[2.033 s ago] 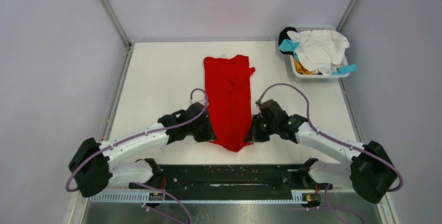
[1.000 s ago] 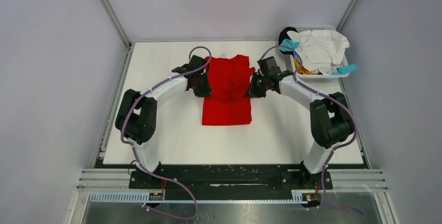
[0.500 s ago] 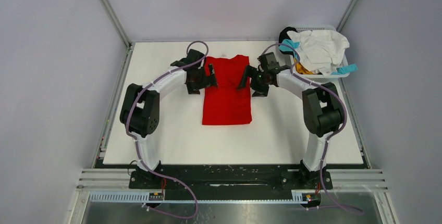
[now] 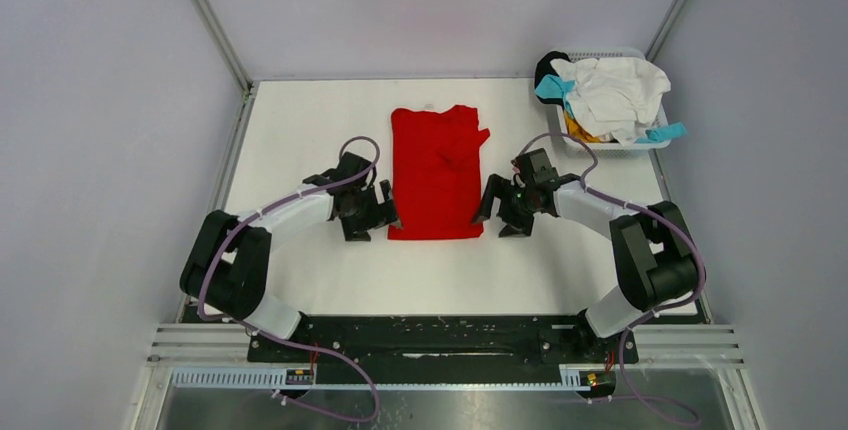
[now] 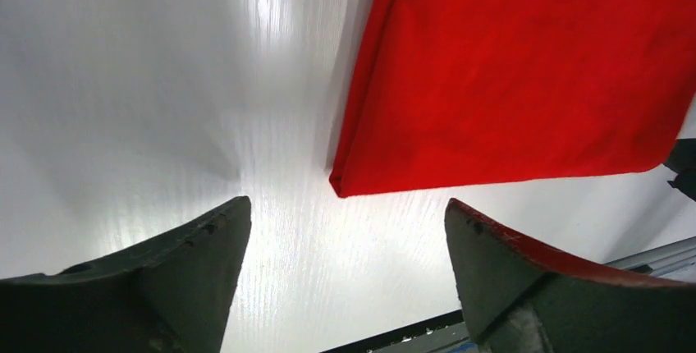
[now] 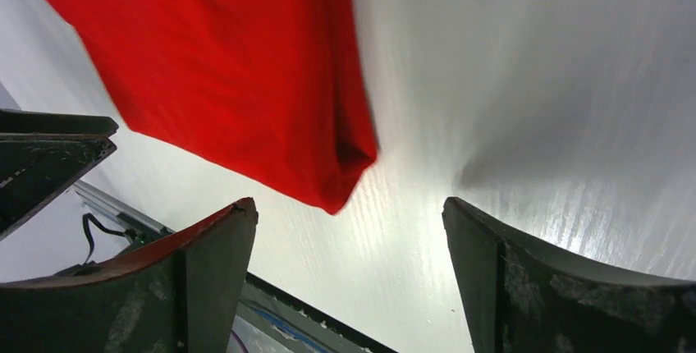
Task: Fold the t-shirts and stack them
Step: Grab one side of the 2/3 rectangular tshirt with both arms
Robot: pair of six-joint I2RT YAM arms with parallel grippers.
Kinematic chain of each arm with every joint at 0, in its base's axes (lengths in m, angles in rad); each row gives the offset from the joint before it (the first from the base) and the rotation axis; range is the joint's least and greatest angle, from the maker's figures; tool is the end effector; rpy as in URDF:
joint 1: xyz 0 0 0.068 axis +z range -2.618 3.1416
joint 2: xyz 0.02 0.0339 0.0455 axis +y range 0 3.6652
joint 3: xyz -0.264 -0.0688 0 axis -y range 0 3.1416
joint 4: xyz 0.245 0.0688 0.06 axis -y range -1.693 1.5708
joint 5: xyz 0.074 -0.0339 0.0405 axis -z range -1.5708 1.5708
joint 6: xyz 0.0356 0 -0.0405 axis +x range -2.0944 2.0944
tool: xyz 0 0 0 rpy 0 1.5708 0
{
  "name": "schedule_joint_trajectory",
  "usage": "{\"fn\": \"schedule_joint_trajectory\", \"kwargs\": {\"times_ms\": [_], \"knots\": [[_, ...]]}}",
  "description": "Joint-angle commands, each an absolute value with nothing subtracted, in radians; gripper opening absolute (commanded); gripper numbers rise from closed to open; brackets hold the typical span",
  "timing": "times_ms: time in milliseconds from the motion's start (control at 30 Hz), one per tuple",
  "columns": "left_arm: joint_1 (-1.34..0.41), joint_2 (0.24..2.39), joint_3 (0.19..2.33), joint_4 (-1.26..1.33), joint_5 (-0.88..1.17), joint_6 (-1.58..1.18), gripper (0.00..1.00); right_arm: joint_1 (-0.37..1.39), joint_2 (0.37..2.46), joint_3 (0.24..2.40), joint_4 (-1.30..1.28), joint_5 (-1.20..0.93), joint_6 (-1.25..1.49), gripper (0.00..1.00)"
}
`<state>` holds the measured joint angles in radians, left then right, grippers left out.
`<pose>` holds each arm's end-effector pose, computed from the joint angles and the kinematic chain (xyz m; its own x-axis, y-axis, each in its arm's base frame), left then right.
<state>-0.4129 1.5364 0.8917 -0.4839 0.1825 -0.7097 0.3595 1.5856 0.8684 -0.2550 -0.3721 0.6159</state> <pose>0.2625 -0.1221 0.1795 -0.9315 -0.2915 -0.2177 -0.1861 0.8959 -0.4033 0.2841 0.1206 0.1731 -0.9313 0.2249 -0.2864 0.0227 0.8209 0.5707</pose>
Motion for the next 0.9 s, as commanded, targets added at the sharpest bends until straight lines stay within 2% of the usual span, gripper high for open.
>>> {"fn": "schedule_joint_trajectory", "kwargs": {"times_ms": [0,300,367,533,600,633,700,800,833,867], "knots": [[-0.452,1.480,0.832,-0.405,0.202,-0.754,0.84,0.377,1.564,0.797,-0.191,-0.413,0.657,0.88],[-0.466,1.569,0.802,-0.352,0.177,-0.772,0.58,0.397,1.628,0.745,-0.086,-0.387,0.689,0.56],[-0.466,1.598,0.798,-0.337,0.179,-0.777,0.56,0.398,1.650,0.745,-0.077,-0.365,0.693,0.50],[-0.466,1.656,0.804,-0.312,0.191,-0.781,0.49,0.399,1.690,0.735,-0.033,-0.357,0.713,0.43],[-0.466,1.674,0.812,-0.308,0.196,-0.780,0.38,0.399,1.707,0.740,-0.036,-0.351,0.711,0.39],[-0.466,1.682,0.816,-0.308,0.203,-0.778,0.29,0.399,1.717,0.746,-0.045,-0.355,0.706,0.36],[-0.466,1.690,0.818,-0.308,0.216,-0.780,0.03,0.400,1.729,0.747,-0.046,-0.380,0.705,0.27],[-0.471,1.662,0.791,-0.305,0.217,-0.781,0.00,0.400,1.700,0.724,-0.065,-0.407,0.698,0.11],[-0.473,1.631,0.775,-0.305,0.213,-0.784,0.00,0.404,1.675,0.709,-0.084,-0.407,0.690,0.00],[-0.479,1.602,0.750,-0.306,0.212,-0.789,0.00,0.407,1.647,0.694,-0.108,-0.408,0.679,0.00]]}}
